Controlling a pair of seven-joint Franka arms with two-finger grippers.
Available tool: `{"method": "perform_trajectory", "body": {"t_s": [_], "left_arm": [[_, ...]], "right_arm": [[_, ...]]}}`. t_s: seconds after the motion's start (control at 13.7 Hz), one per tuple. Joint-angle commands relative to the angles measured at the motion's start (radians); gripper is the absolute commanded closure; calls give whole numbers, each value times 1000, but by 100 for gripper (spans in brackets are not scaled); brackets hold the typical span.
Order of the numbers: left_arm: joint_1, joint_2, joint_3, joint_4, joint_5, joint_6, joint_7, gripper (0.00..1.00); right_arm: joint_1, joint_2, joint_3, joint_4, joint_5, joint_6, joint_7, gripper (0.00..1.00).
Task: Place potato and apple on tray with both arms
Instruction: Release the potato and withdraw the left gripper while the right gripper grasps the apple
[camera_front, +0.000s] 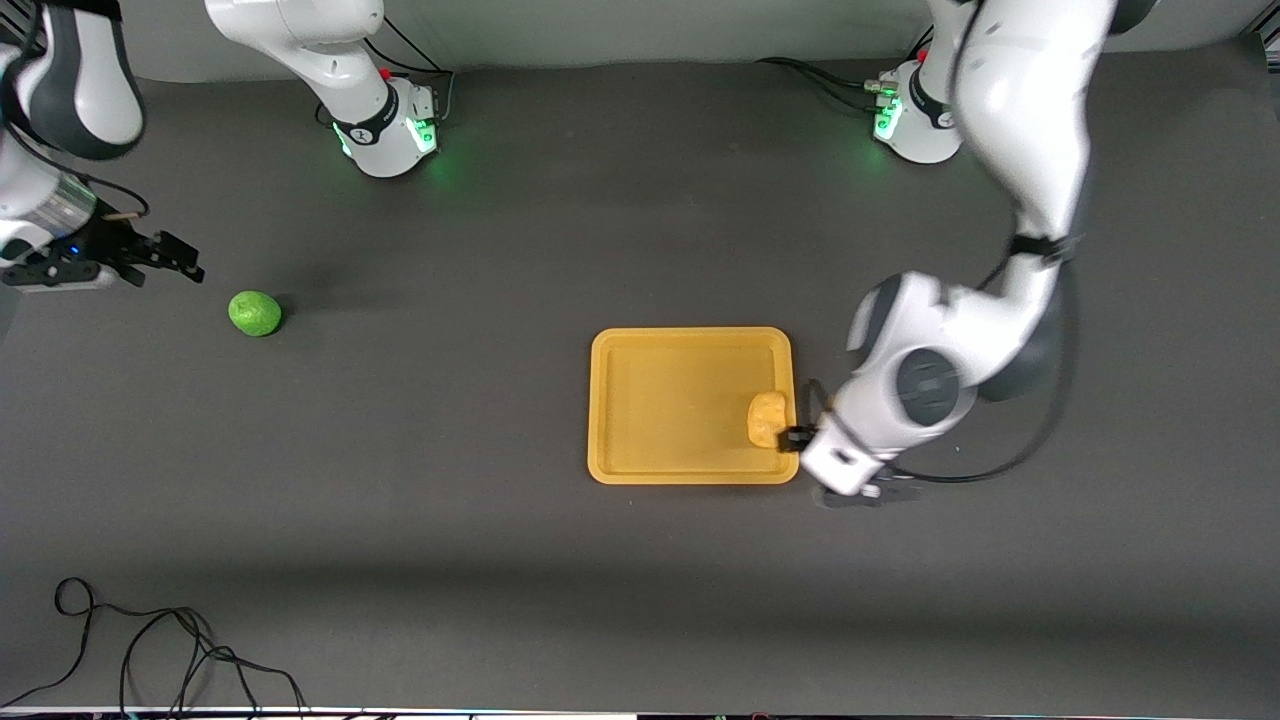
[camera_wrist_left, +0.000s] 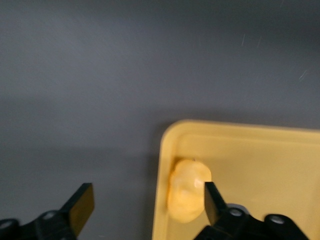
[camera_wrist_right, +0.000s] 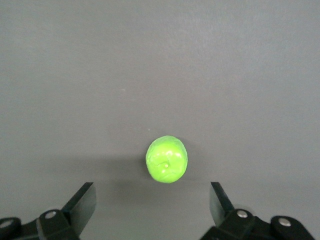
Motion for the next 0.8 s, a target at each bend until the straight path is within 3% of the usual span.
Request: {"method": "perform_trajectory", "body": {"t_s": [0.0, 0.37, 0.58, 0.73], "left_arm": [[61, -121, -2, -39, 12, -108, 82, 0], [253, -233, 0, -54, 27, -260, 343, 0], [228, -378, -8, -245, 183, -141, 356, 0], [233, -391, -6, -247, 156, -119, 366, 0]], "right_arm": [[10, 98, -12, -53, -9, 168, -2, 0], [1, 264, -20, -93, 18, 319, -26, 0], [-1, 353, -23, -93, 60, 361, -40, 0], [-1, 388, -22, -93, 74, 380, -40, 0]]}}
